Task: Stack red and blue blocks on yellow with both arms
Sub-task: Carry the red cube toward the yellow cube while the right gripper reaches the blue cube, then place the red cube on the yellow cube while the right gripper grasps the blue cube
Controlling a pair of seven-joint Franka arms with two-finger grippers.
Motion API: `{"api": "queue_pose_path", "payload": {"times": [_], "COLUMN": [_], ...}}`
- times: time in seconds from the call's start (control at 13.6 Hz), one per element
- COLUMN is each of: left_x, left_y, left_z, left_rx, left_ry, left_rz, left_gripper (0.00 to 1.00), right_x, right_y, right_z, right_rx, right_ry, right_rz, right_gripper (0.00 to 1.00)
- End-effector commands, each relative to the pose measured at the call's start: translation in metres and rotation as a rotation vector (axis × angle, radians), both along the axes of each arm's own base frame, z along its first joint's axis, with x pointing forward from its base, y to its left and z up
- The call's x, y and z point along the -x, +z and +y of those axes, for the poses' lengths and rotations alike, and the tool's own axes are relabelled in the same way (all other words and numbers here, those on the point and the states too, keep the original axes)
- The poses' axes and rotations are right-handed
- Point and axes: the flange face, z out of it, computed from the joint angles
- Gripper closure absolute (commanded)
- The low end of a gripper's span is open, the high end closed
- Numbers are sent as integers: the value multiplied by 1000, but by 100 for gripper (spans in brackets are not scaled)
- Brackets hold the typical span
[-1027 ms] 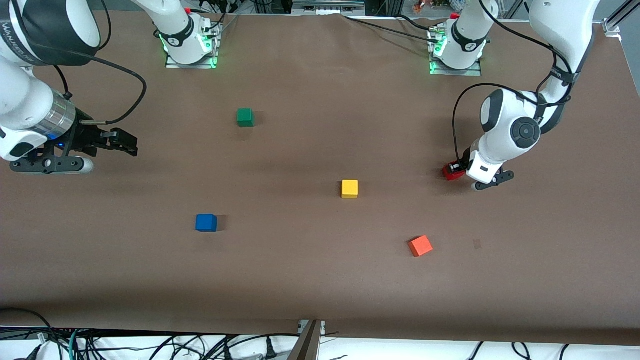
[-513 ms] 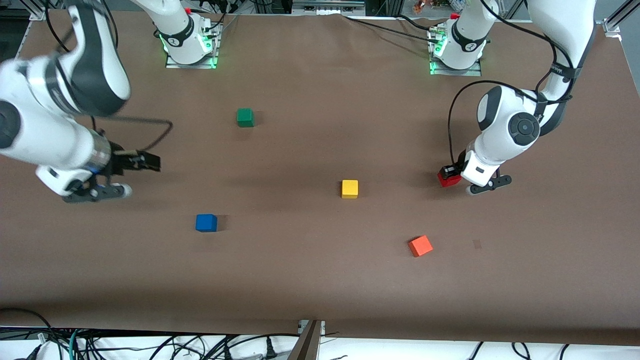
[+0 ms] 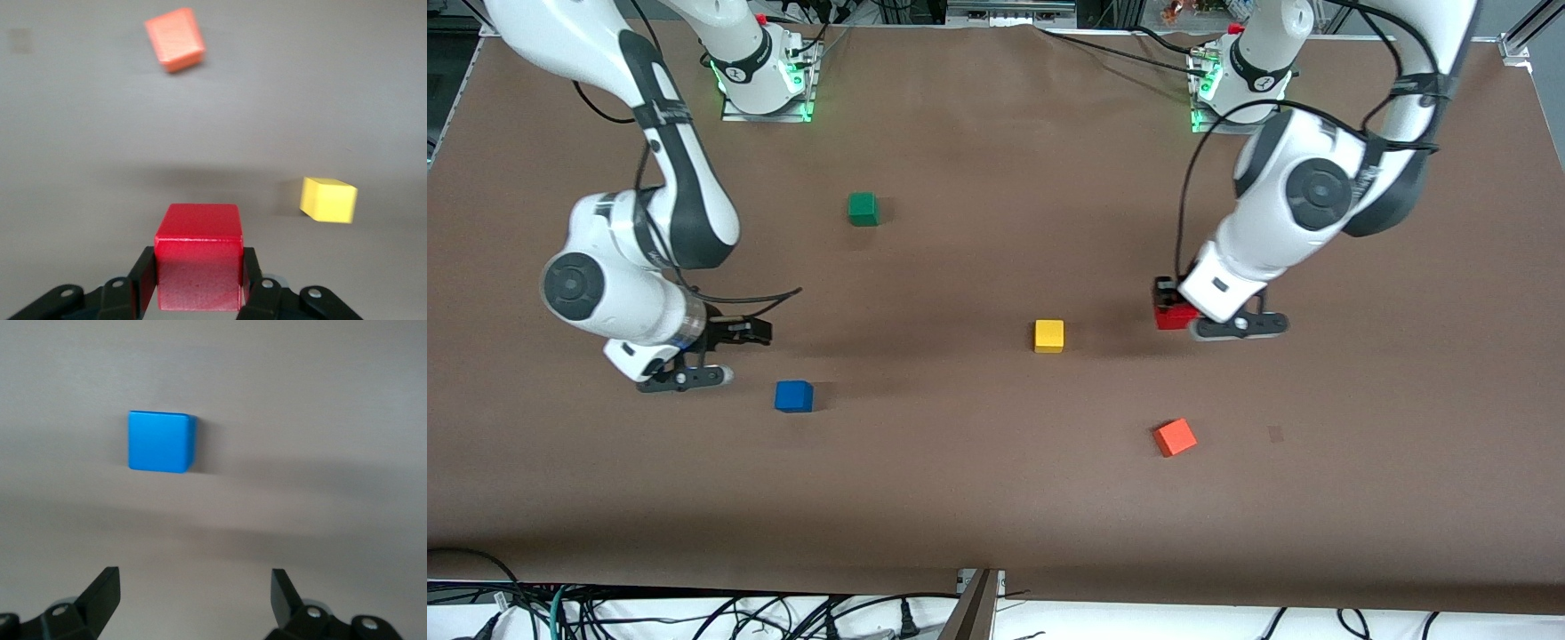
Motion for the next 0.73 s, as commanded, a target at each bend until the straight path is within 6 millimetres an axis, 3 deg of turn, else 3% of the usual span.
{"api": "queue_pose_path", "payload": {"times": [0.0, 0.37, 0.51, 0.66], "left_x": [-5, 13, 15, -1], "left_y": [2, -22, -40, -47], "left_z": [-35, -110, -120, -126], "left_rx": [-6, -54, -111, -109], "left_ry": [-66, -169, -220, -229], "left_rz": [-12, -26, -54, -74], "left_gripper": [100, 100, 100, 100], "right_x": [-8, -38, -47, -55], "right_y": [-12, -62, -78, -89], "right_z": [21, 25, 27, 29], "right_rx": [-49, -43, -42, -40], "right_ry": [-46, -54, -58, -84], "right_rz": [-36, -102, -101, -100], "right_gripper": [0, 1, 2, 4]}}
